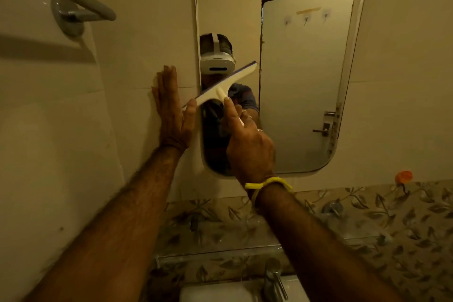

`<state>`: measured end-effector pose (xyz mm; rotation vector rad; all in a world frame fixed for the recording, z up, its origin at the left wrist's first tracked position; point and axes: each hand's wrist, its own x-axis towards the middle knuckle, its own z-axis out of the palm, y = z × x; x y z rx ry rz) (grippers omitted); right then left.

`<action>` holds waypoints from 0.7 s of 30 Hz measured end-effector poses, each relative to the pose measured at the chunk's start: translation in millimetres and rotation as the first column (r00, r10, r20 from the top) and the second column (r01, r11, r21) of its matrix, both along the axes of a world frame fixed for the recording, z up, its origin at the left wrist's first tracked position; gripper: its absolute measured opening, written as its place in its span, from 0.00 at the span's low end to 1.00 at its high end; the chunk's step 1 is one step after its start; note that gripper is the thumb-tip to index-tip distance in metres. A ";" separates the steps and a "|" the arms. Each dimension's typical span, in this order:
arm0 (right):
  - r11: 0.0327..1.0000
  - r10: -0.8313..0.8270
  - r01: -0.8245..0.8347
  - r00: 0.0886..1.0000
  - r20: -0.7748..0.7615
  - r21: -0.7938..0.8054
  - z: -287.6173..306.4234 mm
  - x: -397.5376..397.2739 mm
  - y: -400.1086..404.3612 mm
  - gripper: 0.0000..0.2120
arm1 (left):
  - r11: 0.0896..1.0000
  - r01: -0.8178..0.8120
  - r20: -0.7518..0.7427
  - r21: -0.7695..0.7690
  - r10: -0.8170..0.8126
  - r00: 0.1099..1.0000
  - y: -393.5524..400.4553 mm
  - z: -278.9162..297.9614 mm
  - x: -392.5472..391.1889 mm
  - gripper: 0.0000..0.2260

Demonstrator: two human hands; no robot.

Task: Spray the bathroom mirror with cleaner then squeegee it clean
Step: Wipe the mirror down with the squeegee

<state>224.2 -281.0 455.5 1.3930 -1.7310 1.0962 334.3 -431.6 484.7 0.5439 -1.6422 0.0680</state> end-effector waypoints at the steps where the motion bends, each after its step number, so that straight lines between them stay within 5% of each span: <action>1: 1.000 0.008 -0.008 1.000 -0.007 0.015 -8.9 -5.2 2.7 0.27 | 1.000 0.000 0.000 0.018 0.000 1.000 1.9 -2.8 1.2 0.35; 7: 0.983 -0.033 0.025 0.999 0.041 0.183 -110.1 -25.3 47.6 0.36 | 0.986 -0.159 0.164 0.041 0.150 0.975 9.4 -26.6 4.6 0.30; 14: 1.000 -0.020 0.019 1.000 0.019 0.022 -31.2 -22.8 18.1 0.27 | 0.868 -0.492 0.265 0.072 0.459 0.848 20.8 -32.7 -16.4 0.33; 21: 0.976 -0.091 0.077 0.994 0.059 0.204 -113.0 -61.6 70.0 0.32 | 0.893 -0.439 0.271 0.098 0.401 0.875 26.8 -35.2 -15.0 0.35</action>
